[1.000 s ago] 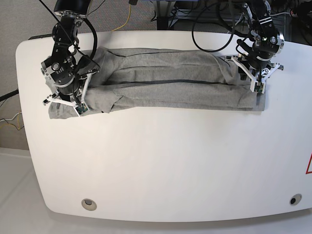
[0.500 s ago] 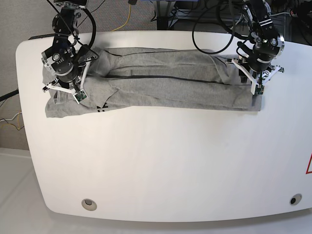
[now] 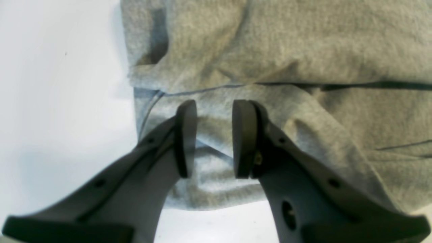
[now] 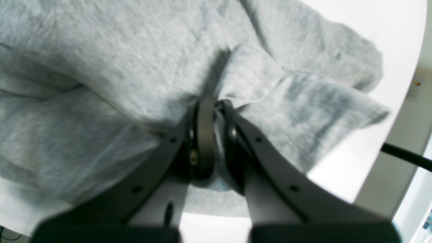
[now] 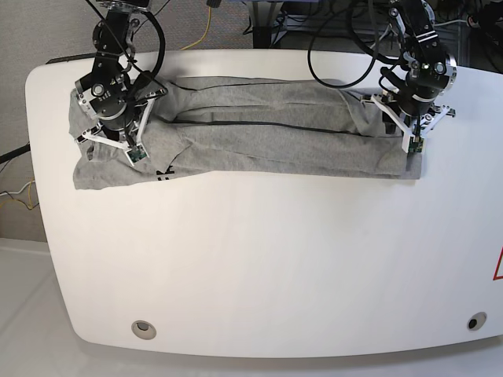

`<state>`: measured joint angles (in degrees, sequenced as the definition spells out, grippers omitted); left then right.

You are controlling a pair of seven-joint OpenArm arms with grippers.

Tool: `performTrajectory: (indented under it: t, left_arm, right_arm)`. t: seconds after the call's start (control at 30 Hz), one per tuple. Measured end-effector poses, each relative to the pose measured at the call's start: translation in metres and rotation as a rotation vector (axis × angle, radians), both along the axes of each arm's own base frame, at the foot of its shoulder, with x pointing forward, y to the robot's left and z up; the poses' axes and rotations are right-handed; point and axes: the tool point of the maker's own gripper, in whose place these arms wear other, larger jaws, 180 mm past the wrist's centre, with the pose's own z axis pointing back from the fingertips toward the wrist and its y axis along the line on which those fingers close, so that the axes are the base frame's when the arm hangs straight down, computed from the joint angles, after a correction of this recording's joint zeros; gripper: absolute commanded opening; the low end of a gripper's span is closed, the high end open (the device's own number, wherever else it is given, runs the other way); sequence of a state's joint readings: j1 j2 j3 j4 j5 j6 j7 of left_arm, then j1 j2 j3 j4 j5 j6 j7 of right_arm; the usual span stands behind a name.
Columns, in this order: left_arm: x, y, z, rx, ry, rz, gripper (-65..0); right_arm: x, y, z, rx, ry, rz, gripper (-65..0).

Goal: Fold the T-shirt properly
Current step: 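Open the right gripper and release the sleeve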

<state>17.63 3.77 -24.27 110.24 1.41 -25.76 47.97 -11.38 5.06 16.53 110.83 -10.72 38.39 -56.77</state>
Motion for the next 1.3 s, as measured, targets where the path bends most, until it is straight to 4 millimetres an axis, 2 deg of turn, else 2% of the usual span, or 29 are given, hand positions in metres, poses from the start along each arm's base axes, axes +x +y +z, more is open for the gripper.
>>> performTrajectory:
  t: [0.13,0.33,0.4,0.5,0.67,0.73,0.83,0.97,1.07,1.3]
  left_arm:
    - [-0.001,0.001,-0.001,0.002,0.004,0.001,-49.2]
    - [-0.001,0.0,-0.001,0.0,0.004,0.001,-49.2]
    - [-0.001,0.0,-0.001,0.0,0.004,0.001,-49.2]
    - [-0.002,0.001,-0.001,0.001,0.004,0.002,-49.2]
    - [-0.001,0.0,-0.001,0.0,0.004,0.001,-49.2]
    - [-0.001,0.0,-0.001,0.001,0.004,0.001,-49.2]
    - [-0.002,0.001,-0.001,0.001,0.005,0.002,-49.2]
    - [-0.002,0.0,-0.002,0.0,0.007,0.001,-49.2]
    - [-0.003,0.001,-0.002,0.001,0.007,0.002,-49.2]
    - [-0.003,0.001,-0.002,0.0,0.007,0.003,-49.2]
  right_arm:
    - [0.0,0.008,-0.003,0.038,-0.026,0.018,-63.2]
    - [-0.014,0.006,-0.022,0.043,0.035,0.012,-62.5]
    - [-0.015,0.006,-0.023,0.043,0.04,0.011,-59.6]
    - [-0.013,0.007,-0.022,0.046,0.031,0.012,-47.7]
    - [-0.015,-0.001,-0.02,0.049,0.024,-0.013,-19.0]
    - [-0.018,-0.009,-0.017,0.036,0.02,-0.033,-14.9]
    - [-0.02,-0.017,-0.012,0.011,0.015,-0.046,-18.3]
    - [-0.016,-0.016,-0.007,0.011,-0.004,-0.039,-22.7]
    - [-0.013,-0.02,-0.003,0.016,-0.021,-0.046,-22.2]
    - [-0.009,-0.046,0.011,-0.039,-0.051,-0.086,-21.4]
